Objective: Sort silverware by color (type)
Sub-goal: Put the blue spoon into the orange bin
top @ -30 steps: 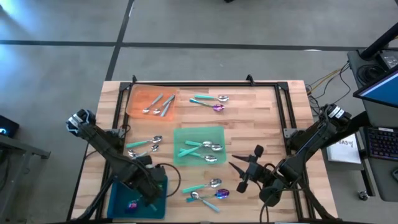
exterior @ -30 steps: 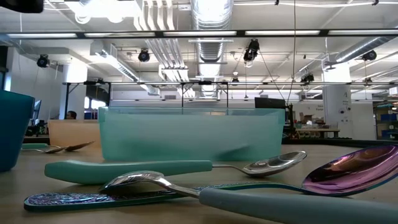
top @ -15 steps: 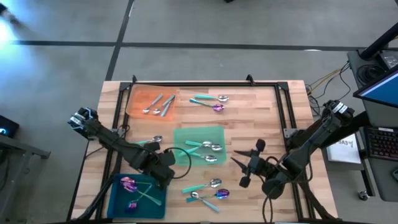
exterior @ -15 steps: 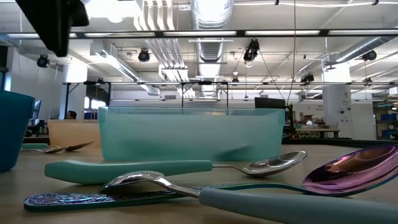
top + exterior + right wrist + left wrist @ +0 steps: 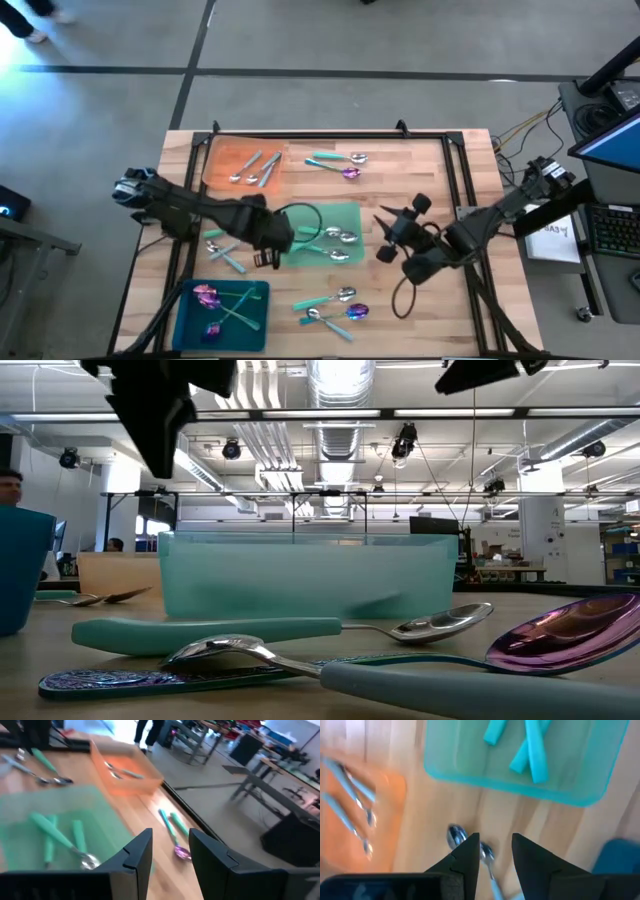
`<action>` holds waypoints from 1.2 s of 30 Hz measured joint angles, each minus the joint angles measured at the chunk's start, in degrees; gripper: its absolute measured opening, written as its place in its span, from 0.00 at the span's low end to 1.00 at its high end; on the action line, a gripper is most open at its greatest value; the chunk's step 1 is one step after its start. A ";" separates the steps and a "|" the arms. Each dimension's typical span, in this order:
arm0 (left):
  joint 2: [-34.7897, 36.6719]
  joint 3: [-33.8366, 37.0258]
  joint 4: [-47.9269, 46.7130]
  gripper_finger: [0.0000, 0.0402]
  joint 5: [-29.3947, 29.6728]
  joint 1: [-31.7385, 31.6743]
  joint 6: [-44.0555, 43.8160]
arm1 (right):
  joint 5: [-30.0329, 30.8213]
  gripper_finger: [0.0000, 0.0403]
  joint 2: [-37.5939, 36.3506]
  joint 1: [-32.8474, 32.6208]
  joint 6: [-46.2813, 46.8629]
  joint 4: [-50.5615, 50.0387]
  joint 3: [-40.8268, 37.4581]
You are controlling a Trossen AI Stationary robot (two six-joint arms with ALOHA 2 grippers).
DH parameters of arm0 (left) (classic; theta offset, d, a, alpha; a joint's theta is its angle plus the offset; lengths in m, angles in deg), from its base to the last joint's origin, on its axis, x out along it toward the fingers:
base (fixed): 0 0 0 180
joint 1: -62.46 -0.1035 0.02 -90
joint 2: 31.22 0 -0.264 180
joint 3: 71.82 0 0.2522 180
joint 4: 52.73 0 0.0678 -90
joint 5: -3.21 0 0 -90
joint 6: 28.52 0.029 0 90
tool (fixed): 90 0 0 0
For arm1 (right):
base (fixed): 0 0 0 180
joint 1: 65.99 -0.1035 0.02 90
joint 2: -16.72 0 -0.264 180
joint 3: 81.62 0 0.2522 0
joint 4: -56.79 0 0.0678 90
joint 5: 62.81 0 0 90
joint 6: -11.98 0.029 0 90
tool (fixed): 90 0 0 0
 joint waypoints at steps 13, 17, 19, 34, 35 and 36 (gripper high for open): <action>0.00 0.00 15.40 0.24 2.23 -9.82 21.50 | -4.59 0.29 -0.04 7.49 0.05 -6.79 0.00; 0.00 0.02 17.25 0.24 -2.51 -11.05 21.21 | -8.93 0.29 -0.04 8.43 2.84 -8.99 0.00; -0.06 0.02 19.19 0.24 -6.13 -10.73 21.19 | -10.96 0.29 -0.03 8.56 5.46 -11.30 0.00; -5.37 0.42 25.41 0.24 -21.00 -6.31 19.59 | -18.84 0.29 0.90 8.57 14.08 -16.74 -1.48; -5.66 0.44 25.46 0.24 -22.49 -5.78 19.46 | -18.97 0.29 0.92 8.57 14.08 -16.74 -1.49; -5.96 0.44 25.64 0.24 -23.73 -5.19 19.56 | -18.94 0.29 0.92 8.57 14.06 -16.72 -1.49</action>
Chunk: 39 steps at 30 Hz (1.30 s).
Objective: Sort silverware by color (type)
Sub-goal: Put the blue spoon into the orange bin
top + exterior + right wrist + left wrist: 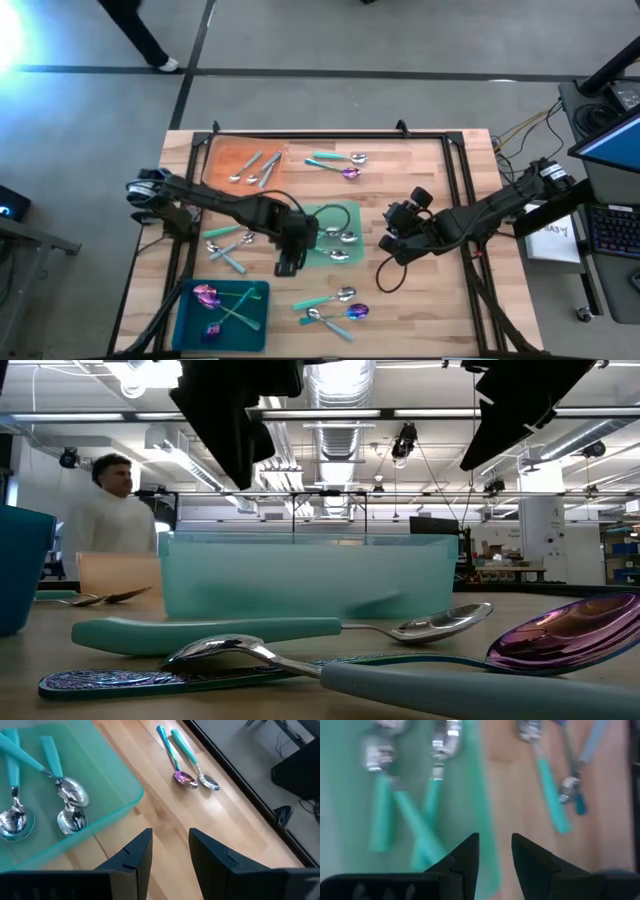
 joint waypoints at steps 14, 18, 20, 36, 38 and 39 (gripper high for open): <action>-6.95 -0.75 12.94 0.24 -4.56 11.14 2.55 | 0.08 0.29 0.00 0.02 0.02 0.03 -0.28; -10.55 -4.25 14.21 0.24 -4.62 13.70 1.62 | 0.03 0.29 0.00 0.02 0.04 0.08 -0.33; -12.83 -6.37 14.28 0.24 -4.60 14.74 1.63 | -0.14 0.29 0.00 0.02 0.06 0.13 -0.39; -28.54 -25.30 9.11 0.24 -4.55 17.70 10.20 | -0.38 0.29 0.00 0.00 2.16 0.43 -0.44; -28.96 -25.53 9.17 0.24 -4.01 17.83 11.72 | -0.40 0.29 0.00 0.00 2.40 0.45 -0.48; -29.21 -25.53 9.12 0.24 -3.12 17.95 12.17 | -0.40 0.29 0.00 0.00 2.43 0.39 -0.50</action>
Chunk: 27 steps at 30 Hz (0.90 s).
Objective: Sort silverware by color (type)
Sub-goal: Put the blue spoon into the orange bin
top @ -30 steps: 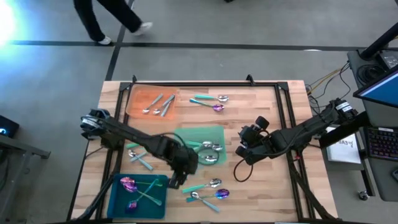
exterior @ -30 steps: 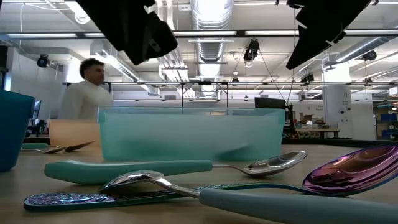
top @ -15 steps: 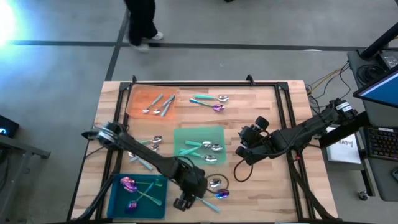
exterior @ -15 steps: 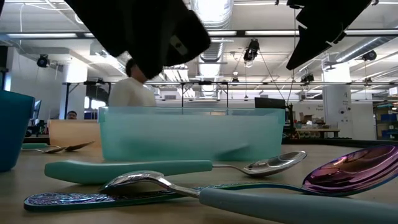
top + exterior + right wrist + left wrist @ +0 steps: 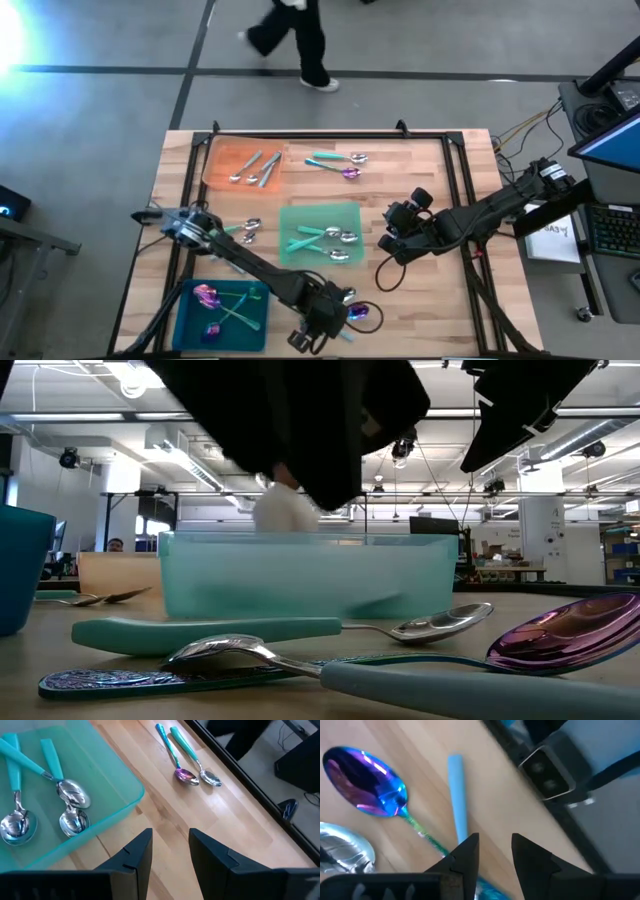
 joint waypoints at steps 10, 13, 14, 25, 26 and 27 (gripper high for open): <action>-3.11 0.09 1.81 0.24 6.17 0.45 1.90 | -0.10 0.29 0.00 0.00 0.04 0.10 0.00; -3.65 0.09 2.52 0.24 6.17 0.56 1.76 | -1.34 0.29 0.00 0.00 0.47 0.10 -0.02; -3.79 0.09 2.55 0.24 6.17 0.67 1.75 | -1.48 0.29 0.00 0.00 0.99 0.05 -0.02; -6.55 -0.09 3.65 0.23 6.76 0.91 -0.49 | -2.96 0.29 0.00 0.00 3.08 0.07 -0.28; -6.55 -0.02 3.78 0.22 6.78 0.95 -0.94 | -2.99 0.29 0.00 0.00 3.12 0.07 -0.28; -6.55 0.02 3.86 0.20 6.78 0.95 -1.29 | -3.01 0.29 0.00 0.00 3.13 0.10 -0.28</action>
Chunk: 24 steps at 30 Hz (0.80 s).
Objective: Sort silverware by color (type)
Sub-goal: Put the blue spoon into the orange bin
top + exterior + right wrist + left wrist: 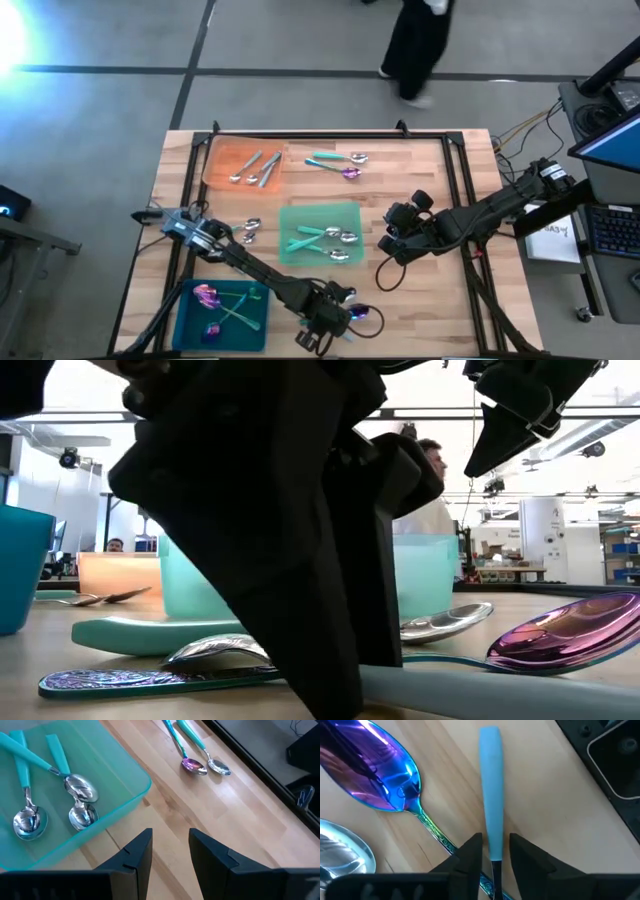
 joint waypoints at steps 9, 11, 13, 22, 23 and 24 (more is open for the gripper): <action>-0.09 -0.15 0.23 0.04 -0.60 0.26 -10.40 | 0.00 0.29 0.00 0.00 -0.04 -0.02 -0.07; -0.16 -0.63 -0.10 0.03 -2.30 0.31 -10.38 | 0.01 0.29 0.00 0.00 -0.07 -0.02 -0.12; -0.36 -2.01 -1.24 0.02 -4.08 0.32 -10.41 | 0.01 0.29 0.00 0.00 -0.07 -0.02 -0.15; -0.39 -16.22 -18.76 0.02 -3.78 0.52 -4.37 | -0.79 0.29 0.00 0.00 -0.06 0.01 -0.93; -0.39 -17.76 -21.81 0.02 -2.58 0.52 -3.71 | -1.31 0.29 0.00 0.00 -0.04 0.00 -1.20; -0.39 -19.39 -25.22 0.02 -1.47 0.52 -3.36 | -1.61 0.29 0.00 0.00 0.08 0.02 -1.52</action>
